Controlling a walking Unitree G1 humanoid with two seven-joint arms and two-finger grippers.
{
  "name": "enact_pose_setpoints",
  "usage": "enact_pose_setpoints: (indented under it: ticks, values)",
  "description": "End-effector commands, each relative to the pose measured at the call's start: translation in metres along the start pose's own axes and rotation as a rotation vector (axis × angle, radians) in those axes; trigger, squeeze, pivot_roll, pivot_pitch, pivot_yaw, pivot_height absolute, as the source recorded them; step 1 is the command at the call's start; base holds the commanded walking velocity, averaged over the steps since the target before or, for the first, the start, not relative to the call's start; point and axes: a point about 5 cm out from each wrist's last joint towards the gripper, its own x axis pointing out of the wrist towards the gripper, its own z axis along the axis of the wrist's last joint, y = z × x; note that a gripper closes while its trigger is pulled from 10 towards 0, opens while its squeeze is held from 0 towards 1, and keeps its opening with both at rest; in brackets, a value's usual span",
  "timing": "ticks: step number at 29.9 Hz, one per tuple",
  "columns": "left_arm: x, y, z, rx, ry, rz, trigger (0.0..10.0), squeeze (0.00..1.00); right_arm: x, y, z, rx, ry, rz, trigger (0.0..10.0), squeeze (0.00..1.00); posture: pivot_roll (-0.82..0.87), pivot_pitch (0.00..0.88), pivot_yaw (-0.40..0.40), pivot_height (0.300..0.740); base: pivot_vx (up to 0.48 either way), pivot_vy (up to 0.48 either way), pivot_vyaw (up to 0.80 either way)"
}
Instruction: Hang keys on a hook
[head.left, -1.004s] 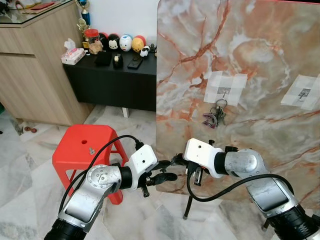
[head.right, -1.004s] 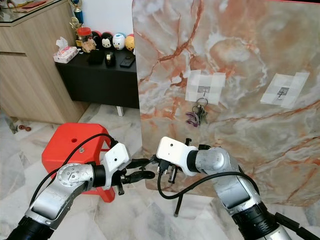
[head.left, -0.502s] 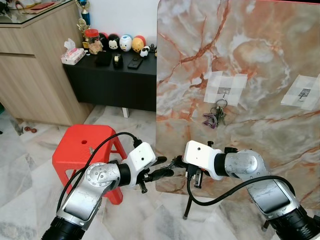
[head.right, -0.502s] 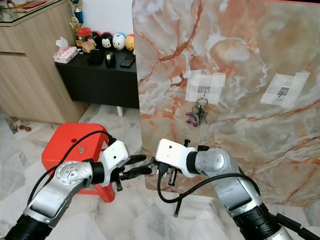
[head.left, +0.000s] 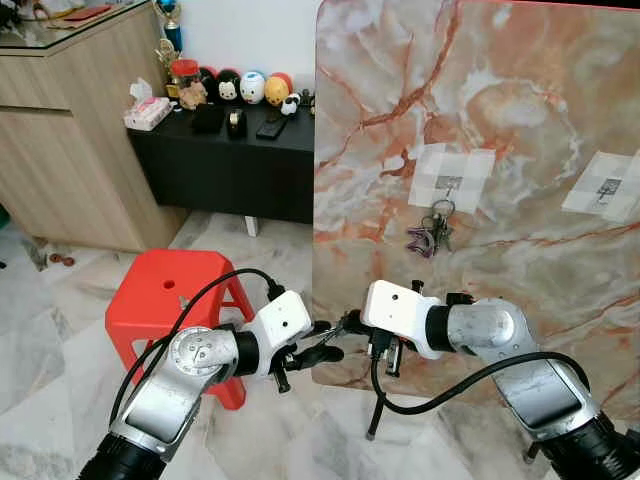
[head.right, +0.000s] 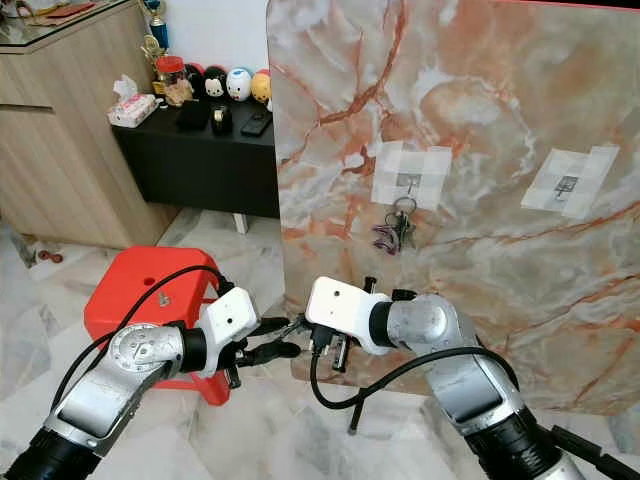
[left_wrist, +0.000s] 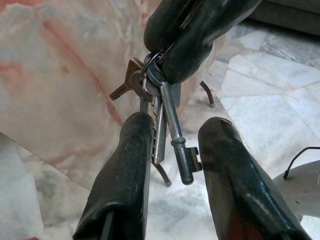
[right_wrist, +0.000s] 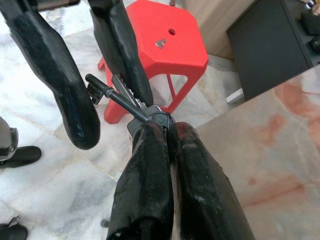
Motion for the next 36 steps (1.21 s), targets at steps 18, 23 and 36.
enact_pose_setpoints:
  ticks: [18,23,36]
  values:
    - [-0.0025,-0.0008,0.0009,-0.019,0.004,-0.028,2.7,0.0,-0.0022,-0.0006,0.0093,-0.04,-0.02,0.006,10.0,0.0,0.15,0.055,-0.042,0.74,0.0,0.0,0.0]
    - [-0.003,-0.002,0.0005,-0.039,-0.003,-0.044,0.0,0.0,-0.0019,-0.0007,0.0057,-0.042,-0.005,0.004,10.0,0.0,0.15,0.055,-0.042,0.74,0.0,0.0,0.0]
    - [-0.0039,-0.0032,0.0029,-0.064,-0.028,-0.051,0.0,0.0,-0.0017,-0.0002,0.0023,-0.043,0.009,0.007,10.0,0.0,0.15,0.056,-0.041,0.74,0.0,0.0,0.0]
